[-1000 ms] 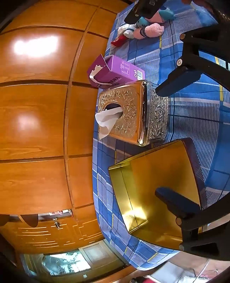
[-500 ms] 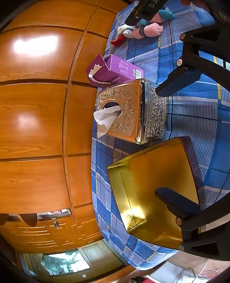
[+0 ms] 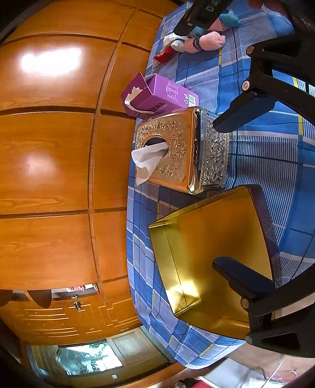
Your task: Organize soft objects
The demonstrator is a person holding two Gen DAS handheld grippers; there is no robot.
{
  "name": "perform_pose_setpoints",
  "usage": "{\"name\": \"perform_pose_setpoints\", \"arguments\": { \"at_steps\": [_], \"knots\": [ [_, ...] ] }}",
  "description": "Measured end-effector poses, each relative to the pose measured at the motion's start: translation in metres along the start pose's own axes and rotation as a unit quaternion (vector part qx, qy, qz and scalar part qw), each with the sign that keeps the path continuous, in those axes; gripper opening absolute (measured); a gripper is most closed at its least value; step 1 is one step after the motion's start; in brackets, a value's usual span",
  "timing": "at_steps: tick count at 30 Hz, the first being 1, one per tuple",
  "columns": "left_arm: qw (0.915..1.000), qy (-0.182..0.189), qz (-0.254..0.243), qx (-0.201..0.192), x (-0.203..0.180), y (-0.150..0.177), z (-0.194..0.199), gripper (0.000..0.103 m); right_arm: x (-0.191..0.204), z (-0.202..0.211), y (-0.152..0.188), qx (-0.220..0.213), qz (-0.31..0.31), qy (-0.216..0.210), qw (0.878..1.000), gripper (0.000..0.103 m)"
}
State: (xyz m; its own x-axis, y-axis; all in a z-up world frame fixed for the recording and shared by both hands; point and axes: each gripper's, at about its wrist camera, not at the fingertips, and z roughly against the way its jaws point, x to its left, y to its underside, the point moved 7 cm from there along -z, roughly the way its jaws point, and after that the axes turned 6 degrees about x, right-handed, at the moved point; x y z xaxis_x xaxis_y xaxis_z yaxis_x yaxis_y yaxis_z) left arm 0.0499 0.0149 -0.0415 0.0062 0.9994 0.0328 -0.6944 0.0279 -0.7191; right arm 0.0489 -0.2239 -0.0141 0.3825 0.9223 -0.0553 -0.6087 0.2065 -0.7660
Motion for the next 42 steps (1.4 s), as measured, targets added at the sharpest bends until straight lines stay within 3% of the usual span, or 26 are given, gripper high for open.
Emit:
{"name": "perform_pose_setpoints", "arguments": {
  "at_steps": [42],
  "knots": [
    [1.0000,0.002,-0.001,0.001,0.0008,0.0020,0.0023,0.103,-0.0024,-0.0022,0.0043,0.006,-0.001,-0.003,1.000,0.100]
  ]
}}
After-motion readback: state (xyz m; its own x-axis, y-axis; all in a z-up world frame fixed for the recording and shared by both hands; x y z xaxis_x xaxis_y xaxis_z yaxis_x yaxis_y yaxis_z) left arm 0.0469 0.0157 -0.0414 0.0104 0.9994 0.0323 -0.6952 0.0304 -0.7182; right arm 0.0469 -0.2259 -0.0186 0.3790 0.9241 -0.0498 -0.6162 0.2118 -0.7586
